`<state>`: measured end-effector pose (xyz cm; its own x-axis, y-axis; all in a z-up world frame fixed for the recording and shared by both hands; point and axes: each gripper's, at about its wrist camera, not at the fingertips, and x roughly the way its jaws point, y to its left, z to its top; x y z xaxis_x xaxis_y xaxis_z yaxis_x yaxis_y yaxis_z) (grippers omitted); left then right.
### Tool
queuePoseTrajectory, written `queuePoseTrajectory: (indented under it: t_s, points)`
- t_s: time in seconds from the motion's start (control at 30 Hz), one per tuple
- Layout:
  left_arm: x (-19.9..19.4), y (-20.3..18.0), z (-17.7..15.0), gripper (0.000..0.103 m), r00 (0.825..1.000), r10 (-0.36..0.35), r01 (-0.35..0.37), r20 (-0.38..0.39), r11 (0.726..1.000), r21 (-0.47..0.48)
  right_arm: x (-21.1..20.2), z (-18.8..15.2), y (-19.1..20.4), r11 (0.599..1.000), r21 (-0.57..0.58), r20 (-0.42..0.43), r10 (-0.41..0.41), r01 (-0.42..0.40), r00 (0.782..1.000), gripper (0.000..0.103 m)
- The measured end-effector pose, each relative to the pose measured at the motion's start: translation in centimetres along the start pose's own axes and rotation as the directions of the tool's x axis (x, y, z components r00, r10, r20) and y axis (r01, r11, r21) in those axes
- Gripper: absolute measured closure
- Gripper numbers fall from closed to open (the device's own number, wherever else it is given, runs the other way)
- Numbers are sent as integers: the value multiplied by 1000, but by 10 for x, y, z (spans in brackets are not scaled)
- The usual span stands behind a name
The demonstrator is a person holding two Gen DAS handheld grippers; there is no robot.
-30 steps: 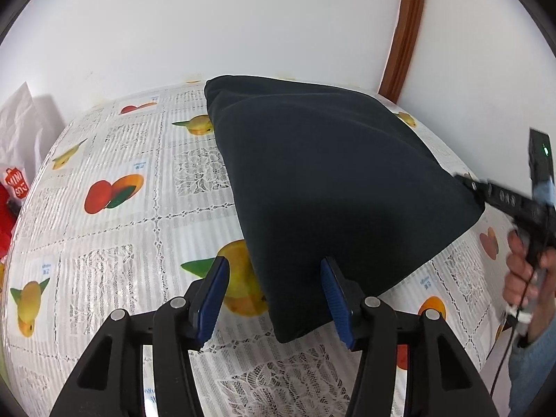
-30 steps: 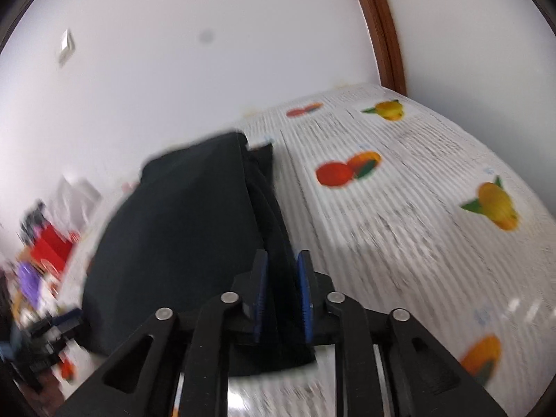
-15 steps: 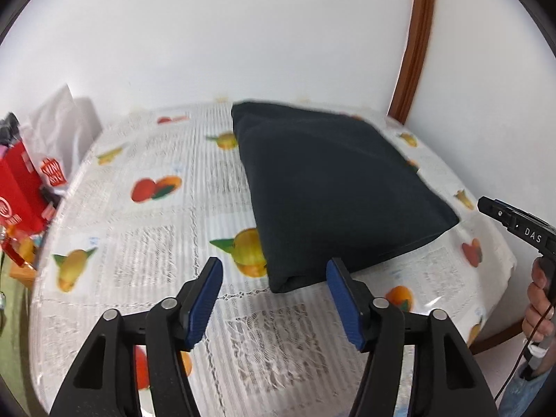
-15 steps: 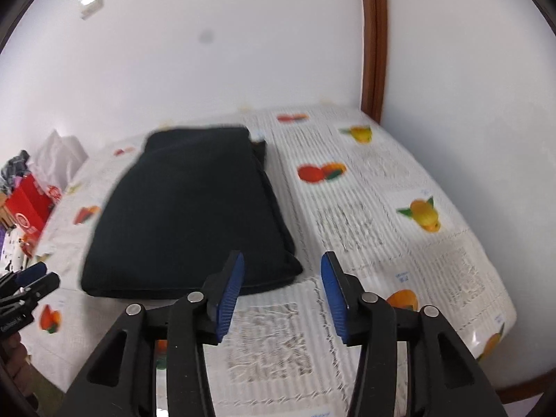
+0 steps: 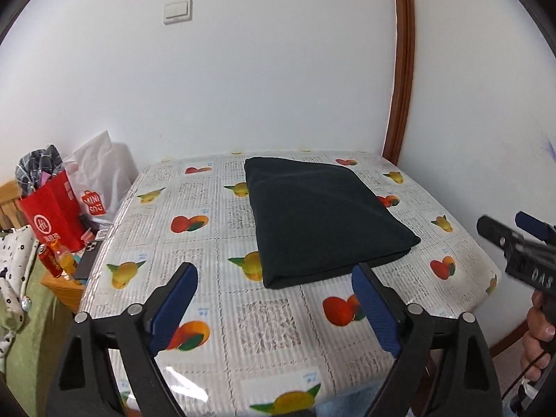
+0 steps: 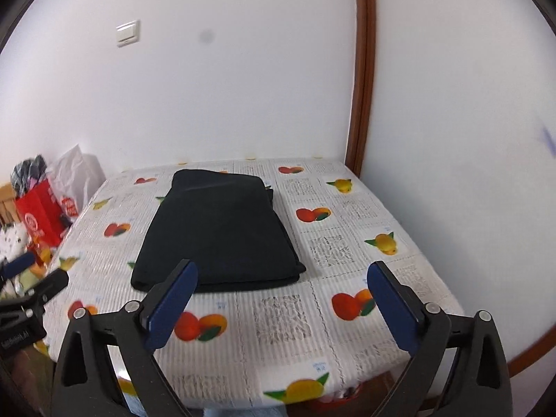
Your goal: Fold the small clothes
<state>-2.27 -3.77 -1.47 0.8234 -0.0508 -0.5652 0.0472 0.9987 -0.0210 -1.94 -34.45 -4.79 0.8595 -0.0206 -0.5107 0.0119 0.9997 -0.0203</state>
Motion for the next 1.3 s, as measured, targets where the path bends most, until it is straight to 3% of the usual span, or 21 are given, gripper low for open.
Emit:
queuePoseTrajectory:
  t_s: [0.2, 0.4, 1.3]
  points:
    - [-17, 3, -10, 13, 1000, 5, -5, 16, 1000, -13, -18, -15, 1, 1000, 14, -15, 8, -8, 1000, 1]
    - [-28, 0, -16, 13, 999, 14, -14, 34, 1000, -9, -34, -23, 6, 999, -20, 5, -40, 40, 999, 1]
    - [-26, 0, -21, 13, 1000, 20, -20, 18, 1000, -11, -38, -29, 6, 998, -10, -4, -63, 62, 998, 0]
